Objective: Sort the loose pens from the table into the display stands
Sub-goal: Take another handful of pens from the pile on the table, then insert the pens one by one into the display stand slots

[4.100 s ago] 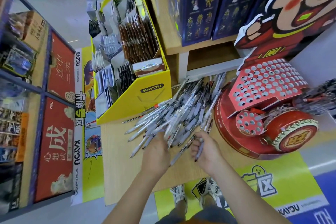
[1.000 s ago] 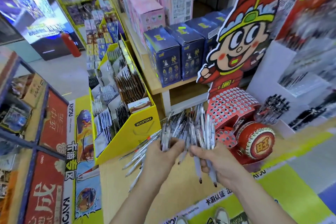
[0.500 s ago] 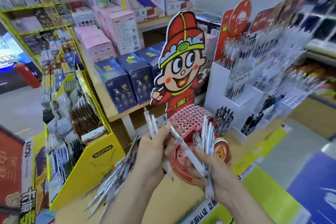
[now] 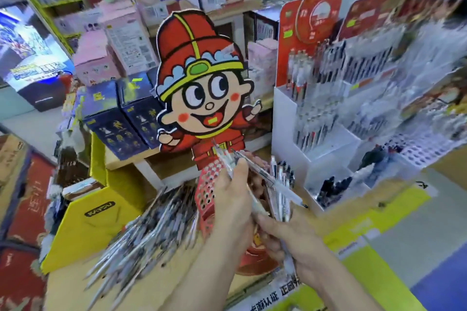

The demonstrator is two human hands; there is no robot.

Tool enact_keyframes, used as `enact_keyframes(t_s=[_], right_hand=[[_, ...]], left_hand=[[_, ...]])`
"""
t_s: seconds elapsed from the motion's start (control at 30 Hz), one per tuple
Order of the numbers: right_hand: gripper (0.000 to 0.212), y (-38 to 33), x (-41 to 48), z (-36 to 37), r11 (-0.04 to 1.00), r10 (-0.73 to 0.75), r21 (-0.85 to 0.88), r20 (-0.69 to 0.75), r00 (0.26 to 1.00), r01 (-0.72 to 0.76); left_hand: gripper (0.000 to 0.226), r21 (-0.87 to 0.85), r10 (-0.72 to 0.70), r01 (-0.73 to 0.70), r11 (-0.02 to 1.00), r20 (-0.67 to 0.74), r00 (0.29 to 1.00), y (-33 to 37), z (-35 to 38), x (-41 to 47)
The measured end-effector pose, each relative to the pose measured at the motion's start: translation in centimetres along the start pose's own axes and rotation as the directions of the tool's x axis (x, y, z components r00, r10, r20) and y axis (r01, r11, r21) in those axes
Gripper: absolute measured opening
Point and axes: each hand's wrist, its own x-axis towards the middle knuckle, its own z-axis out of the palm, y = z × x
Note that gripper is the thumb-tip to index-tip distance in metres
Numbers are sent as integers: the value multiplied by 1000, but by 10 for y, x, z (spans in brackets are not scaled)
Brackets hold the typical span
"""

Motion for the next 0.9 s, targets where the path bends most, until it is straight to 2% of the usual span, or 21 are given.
enact_keyframes(t_s=[0.17, 0.3, 0.37, 0.43, 0.53, 0.6, 0.7, 0.8, 0.9], right_hand=[[24, -11, 6, -33, 997, 63, 48, 67, 996, -67], [44, -13, 13, -43, 995, 78, 58, 110, 991, -85], [53, -15, 17, -46, 998, 51, 39, 69, 996, -54], [59, -19, 19, -51, 999, 29, 30, 10, 1000, -30], [50, -25, 15, -67, 1000, -14, -19, -73, 997, 13], [67, -30, 11, -78, 998, -60, -40, -121, 991, 55], [92, -36, 6, -89, 993, -115, -23, -194, 974, 113], [98, -36, 8, -87, 990, -135, -6, -228, 964, 138], [97, -29, 11, -82, 991, -129, -3, -254, 959, 133]], left_hand=[[22, -162, -41, 40, 986, -8, 999, -2, 15, 6], [18, -232, -8, -7, 973, -63, 998, 4, 9, 18], [18, -201, 31, -54, 978, -114, 993, 12, -1, 26], [17, -155, 79, -100, 983, -137, 987, 22, -15, 35], [15, -13, 168, -172, 985, -152, 974, 35, -38, 47], [17, 197, 223, -199, 960, -108, 969, 35, -52, 54], [24, 458, 201, -178, 871, -2, 980, 21, -63, 65], [19, 528, 180, -180, 830, 53, 982, 11, -60, 75], [6, 578, 211, -248, 777, 132, 969, 6, -52, 83]])
